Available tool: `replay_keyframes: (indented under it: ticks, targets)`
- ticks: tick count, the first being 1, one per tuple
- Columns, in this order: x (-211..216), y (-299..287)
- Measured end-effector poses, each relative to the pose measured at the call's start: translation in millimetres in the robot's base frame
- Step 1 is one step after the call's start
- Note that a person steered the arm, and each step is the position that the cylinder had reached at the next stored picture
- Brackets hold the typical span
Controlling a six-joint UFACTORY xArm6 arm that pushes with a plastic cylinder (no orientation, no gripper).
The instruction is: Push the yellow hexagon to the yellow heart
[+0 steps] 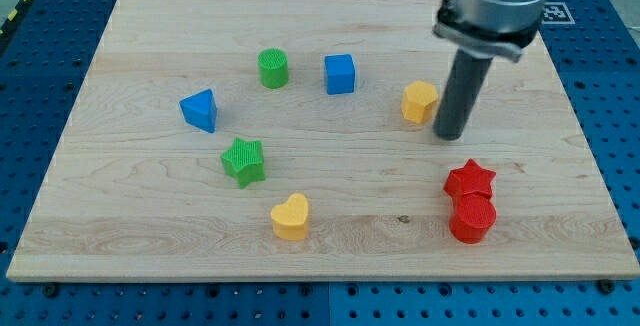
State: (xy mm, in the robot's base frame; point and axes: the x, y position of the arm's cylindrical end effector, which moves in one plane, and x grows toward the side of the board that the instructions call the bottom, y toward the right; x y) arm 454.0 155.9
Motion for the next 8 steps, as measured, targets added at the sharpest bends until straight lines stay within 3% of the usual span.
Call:
replay_keyframes:
  ticks: [1, 2, 4, 6, 8]
  targets:
    - [-38.2, 29.2]
    - [-60.4, 18.5]
    - [-60.6, -44.6]
    - [-60.6, -27.0]
    - [-36.8, -48.2]
